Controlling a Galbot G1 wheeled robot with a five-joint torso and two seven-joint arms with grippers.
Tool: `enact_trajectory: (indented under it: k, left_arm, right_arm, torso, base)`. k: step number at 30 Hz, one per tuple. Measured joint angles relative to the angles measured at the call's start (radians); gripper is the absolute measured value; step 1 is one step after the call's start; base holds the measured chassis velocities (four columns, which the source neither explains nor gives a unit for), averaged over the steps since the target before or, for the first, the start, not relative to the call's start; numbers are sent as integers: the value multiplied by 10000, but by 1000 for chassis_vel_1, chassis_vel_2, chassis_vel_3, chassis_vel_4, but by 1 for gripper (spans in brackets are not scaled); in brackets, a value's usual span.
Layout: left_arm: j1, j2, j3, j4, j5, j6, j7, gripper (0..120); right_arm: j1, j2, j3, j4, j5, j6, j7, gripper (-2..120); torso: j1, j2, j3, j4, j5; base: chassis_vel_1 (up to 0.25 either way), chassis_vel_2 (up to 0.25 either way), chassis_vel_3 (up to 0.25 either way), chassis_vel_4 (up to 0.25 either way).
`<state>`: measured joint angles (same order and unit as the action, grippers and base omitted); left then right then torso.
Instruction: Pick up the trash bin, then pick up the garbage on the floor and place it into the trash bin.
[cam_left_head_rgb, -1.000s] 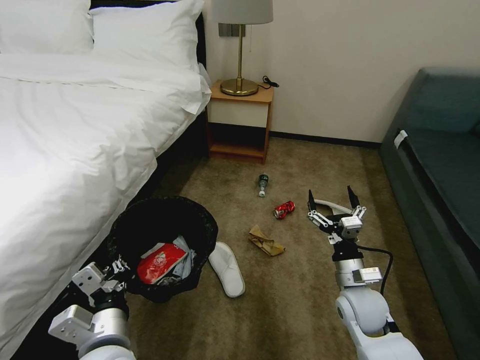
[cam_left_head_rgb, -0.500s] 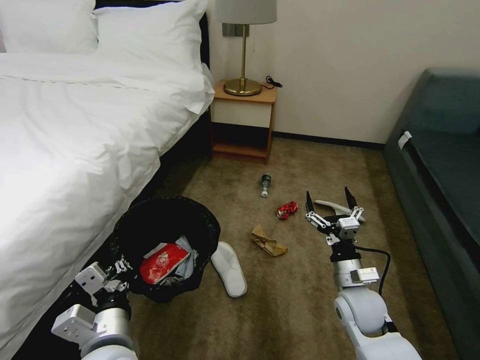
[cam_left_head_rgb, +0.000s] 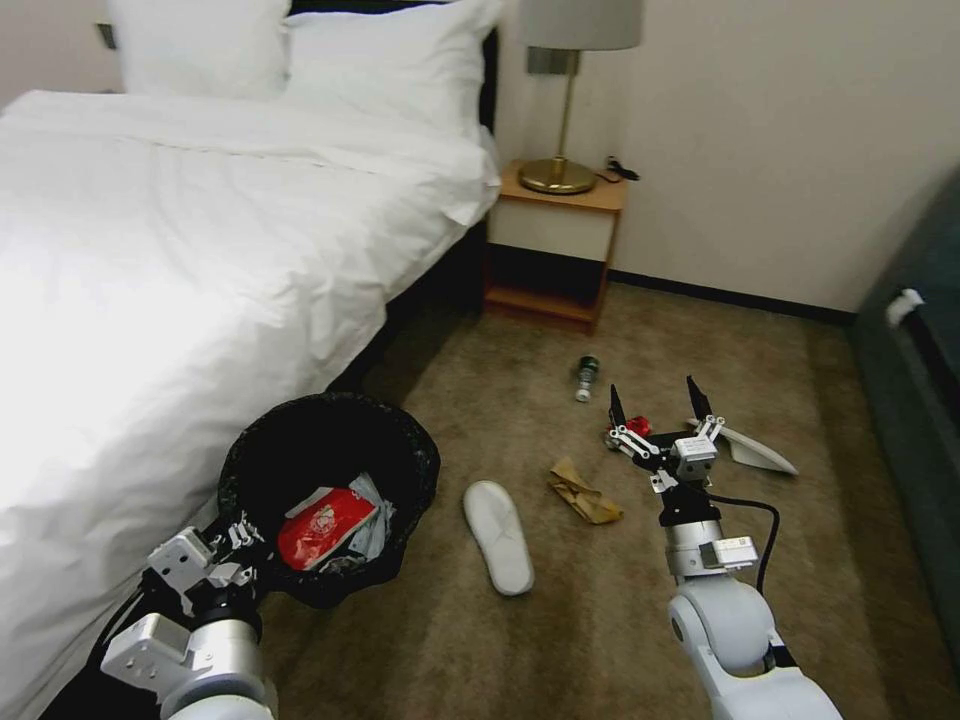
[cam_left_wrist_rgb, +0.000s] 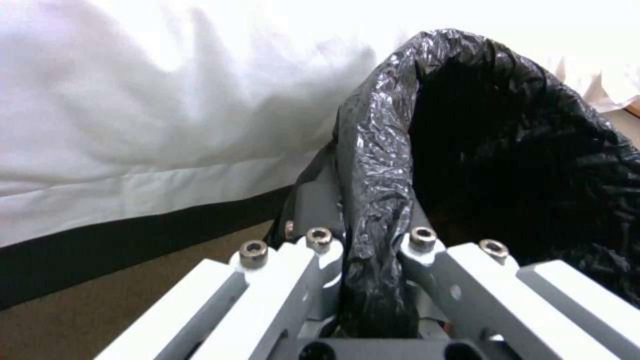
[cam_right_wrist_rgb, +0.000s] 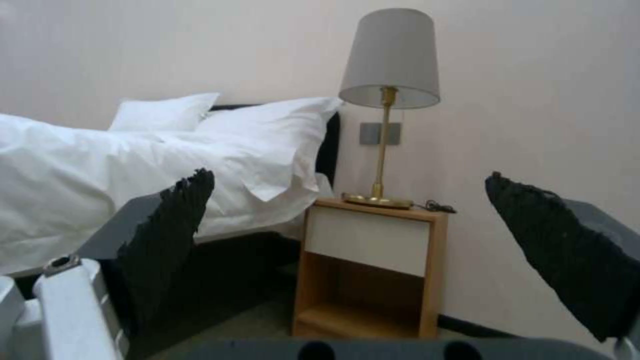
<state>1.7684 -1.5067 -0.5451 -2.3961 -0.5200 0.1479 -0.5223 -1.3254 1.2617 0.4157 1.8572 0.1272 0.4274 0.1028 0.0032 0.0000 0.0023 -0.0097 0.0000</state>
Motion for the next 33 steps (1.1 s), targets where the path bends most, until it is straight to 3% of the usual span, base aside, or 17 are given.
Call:
enact_trajectory:
  k: [9, 13, 17, 18, 20, 24, 26, 33]
  left_arm:
    - [41, -11, -49, -51, 5, -25, -18, 4]
    - [68, -11, -84, -71, 5, -25, -19, 4]
    - [85, -20, -69, -79, 31, -25, -21, 4]
    - [85, -20, -69, -79, 31, -25, -21, 4]
    - [115, -37, 3, -80, 102, -25, -21, 4]
    - [151, -55, 59, -84, 170, -25, -21, 4]
    - [197, -67, 90, -110, 230, -25, -21, 4]
    - [244, -89, 65, -162, 274, -25, -22, 4]
  right_arm:
    - [10, -67, -165, 30, 71, -237, 191, 100]
    - [17, -185, -307, 64, 164, -764, 225, 100]
    - [-80, -593, -703, 527, 1283, -2708, 162, 100]
    - [-80, -593, -703, 527, 1283, -2708, 162, 100]
    - [105, -861, -1128, 726, 2385, -4180, 191, 100]
    - [397, -944, -1546, 757, 3098, -5198, 230, 100]
    - [795, -872, -2134, 706, 3704, -6285, 341, 100]
    - [1500, -568, -3210, 207, 4002, -7687, 554, 100]
  torso:
    - [0, 0, 0, -3, 0]
    - [0, 0, 0, -3, 1]
    - [0, 0, 0, -4, 0]
    - [0, 0, 0, -4, 0]
    - [0, 0, 0, -4, -1]
    - [0, 0, 0, -3, 0]
    - [0, 0, 0, -3, -1]
    - [1, 0, 1, -3, 0]
  base:
    - [0, 0, 0, 0]
    - [0, 0, 0, 0]
    - [0, 0, 0, 0]
    - [0, 0, 0, 0]
    - [0, 0, 0, 0]
    - [0, 0, 0, 0]
    - [0, 0, 0, 0]
    - [0, 0, 0, 0]
